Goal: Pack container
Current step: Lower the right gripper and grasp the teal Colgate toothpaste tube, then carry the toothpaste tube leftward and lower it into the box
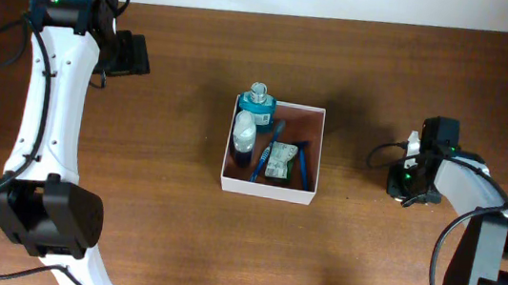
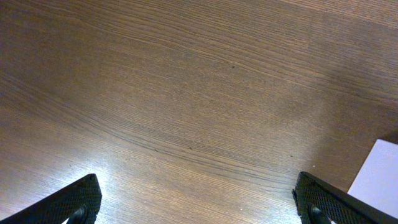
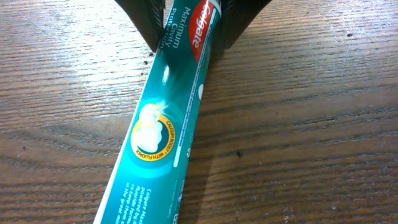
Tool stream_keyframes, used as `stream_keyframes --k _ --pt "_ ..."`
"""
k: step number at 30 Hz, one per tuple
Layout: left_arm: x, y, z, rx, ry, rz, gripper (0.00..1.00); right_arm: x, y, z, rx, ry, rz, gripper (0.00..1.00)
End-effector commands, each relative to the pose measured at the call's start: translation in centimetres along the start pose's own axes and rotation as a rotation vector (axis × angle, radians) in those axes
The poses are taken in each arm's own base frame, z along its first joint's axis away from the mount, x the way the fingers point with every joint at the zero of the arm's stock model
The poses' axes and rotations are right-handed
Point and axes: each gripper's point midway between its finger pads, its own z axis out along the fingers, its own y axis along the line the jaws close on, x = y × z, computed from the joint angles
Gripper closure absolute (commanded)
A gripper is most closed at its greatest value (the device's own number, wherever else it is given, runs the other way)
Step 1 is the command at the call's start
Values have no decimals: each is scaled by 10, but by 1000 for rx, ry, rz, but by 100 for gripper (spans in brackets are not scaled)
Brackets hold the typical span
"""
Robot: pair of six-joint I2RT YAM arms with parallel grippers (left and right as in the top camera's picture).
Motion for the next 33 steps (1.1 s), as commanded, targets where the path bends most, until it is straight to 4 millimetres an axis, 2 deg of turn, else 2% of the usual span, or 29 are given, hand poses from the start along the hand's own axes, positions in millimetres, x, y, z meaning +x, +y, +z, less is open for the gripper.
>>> stream_keyframes --k 1,3,6,11,15,19,24,28,29,33 --pt "-4 3 -15 2 -41 -2 1 8 -4 5 16 25 9 83" --pt "-4 3 -15 2 -41 -2 1 8 -4 5 15 26 9 91" --pt "-4 3 -15 2 -41 -2 0 7 -4 4 16 21 64 96" --pt "-4 3 -15 2 -41 -2 1 -2 -3 -8 9 27 134 96" --pt "-4 3 -15 2 -41 -2 1 -17 11 -29 -75 25 139 96" --pt "-4 3 -15 2 -41 -2 1 -38 35 -58 -161 3 117 96" --pt "-4 3 -15 2 -41 -2 1 -53 69 -90 -184 -15 91 96" --pt "-4 3 -15 2 -41 -2 1 -58 107 -107 -207 -32 44 96" --pt "-4 3 -15 2 -41 -2 1 -58 123 -113 -218 -39 16 96" --pt "-4 3 -15 2 -41 -2 1 -52 159 -121 -241 -42 -17 96"
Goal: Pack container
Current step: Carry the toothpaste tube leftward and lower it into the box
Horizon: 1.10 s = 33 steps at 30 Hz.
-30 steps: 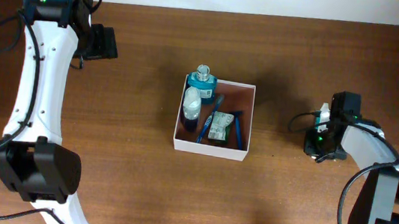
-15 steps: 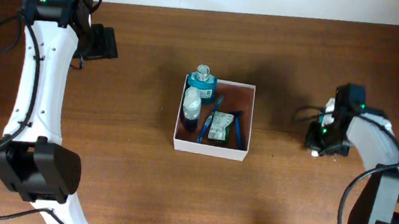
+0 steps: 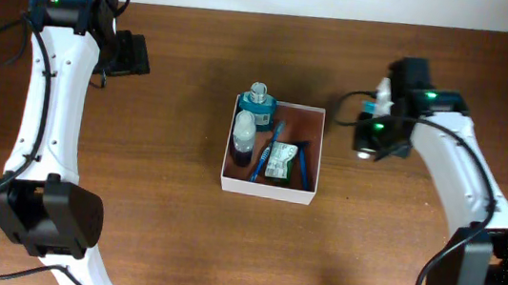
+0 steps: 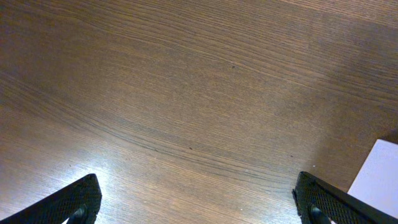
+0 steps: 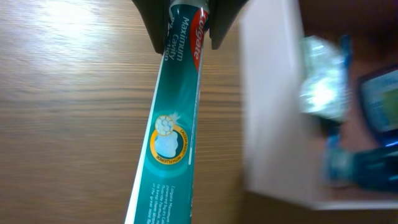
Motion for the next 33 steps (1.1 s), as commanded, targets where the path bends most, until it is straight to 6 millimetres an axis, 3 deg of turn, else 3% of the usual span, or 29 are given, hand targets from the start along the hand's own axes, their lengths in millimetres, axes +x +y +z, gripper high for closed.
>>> stream_keyframes --k 1,14,22,33 --pt "-4 3 -15 2 -41 -2 1 2 41 -7 -43 -16 -4 96" --pt "-4 3 -15 2 -41 -2 1 36 123 -1 -91 -2 -155 96" --pt "-4 3 -15 2 -41 -2 1 43 131 7 -2 -33 -133 96" --pt "-4 3 -15 2 -41 -2 1 47 127 27 13 -22 -129 95"
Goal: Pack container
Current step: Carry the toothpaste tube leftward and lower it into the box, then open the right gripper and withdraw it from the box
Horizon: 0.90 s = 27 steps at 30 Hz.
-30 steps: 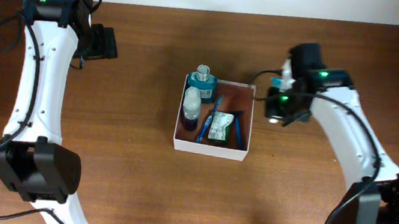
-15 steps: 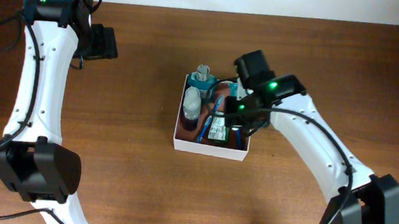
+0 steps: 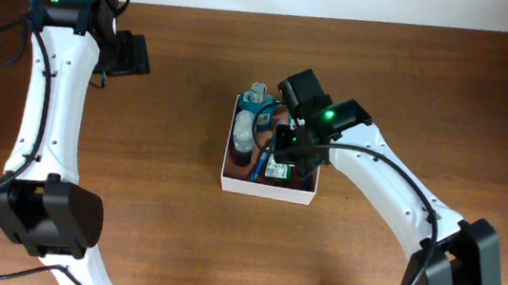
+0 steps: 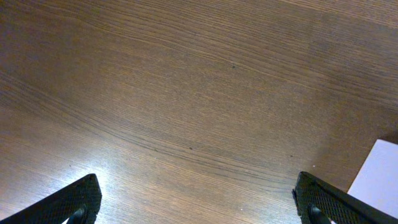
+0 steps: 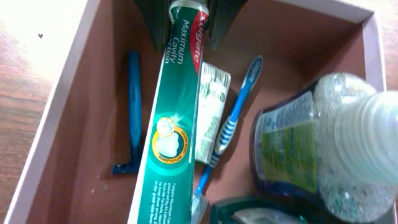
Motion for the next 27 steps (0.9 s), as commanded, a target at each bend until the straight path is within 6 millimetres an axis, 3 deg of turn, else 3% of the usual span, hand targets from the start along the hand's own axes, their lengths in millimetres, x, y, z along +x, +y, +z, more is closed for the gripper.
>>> stream_keyframes --k 1,9,18,21,27 --pt "-4 2 -15 3 -40 -2 1 5 -5 14 30 9 8 96" --pt "-4 2 -15 3 -40 -2 1 10 -10 42 39 21 8 95" --pt "-4 2 -15 3 -40 -2 1 8 -16 50 68 0 8 95" --pt "-4 2 -15 3 -40 -2 1 8 -16 50 68 0 8 75" --pt "-4 2 -15 3 -40 -2 1 1 -12 47 54 -26 -4 66"
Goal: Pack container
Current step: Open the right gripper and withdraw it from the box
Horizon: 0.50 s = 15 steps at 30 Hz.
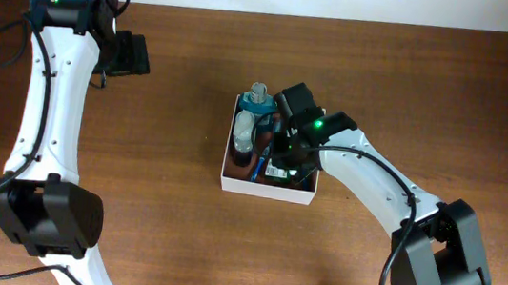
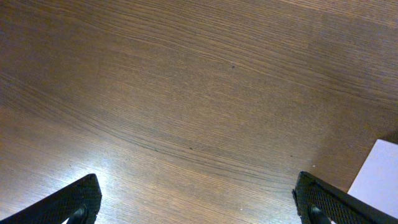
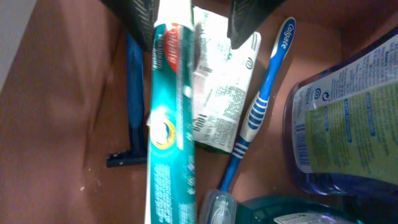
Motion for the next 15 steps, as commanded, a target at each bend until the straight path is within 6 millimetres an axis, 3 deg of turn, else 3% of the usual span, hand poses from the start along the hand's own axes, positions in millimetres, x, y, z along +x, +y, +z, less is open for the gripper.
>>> stream_keyframes --k 1,5,8,9,12,15 --pt "-4 3 -15 2 -41 -2 1 -5 1 -3 9 -22 -15 66" --pt "-4 3 -15 2 -41 -2 1 -22 11 -33 -29 -95 -70 61" --pt "-4 3 -15 2 -41 -2 1 -36 17 -74 -69 -181 -80 58" --pt "-4 3 -15 2 -41 -2 1 -40 19 -95 -90 -225 -79 56" --pt "-4 3 -15 2 -41 -2 1 -40 19 -145 -134 -320 -78 54" --pt "-4 3 -15 2 -41 -2 1 -25 11 -189 -160 -377 -77 53"
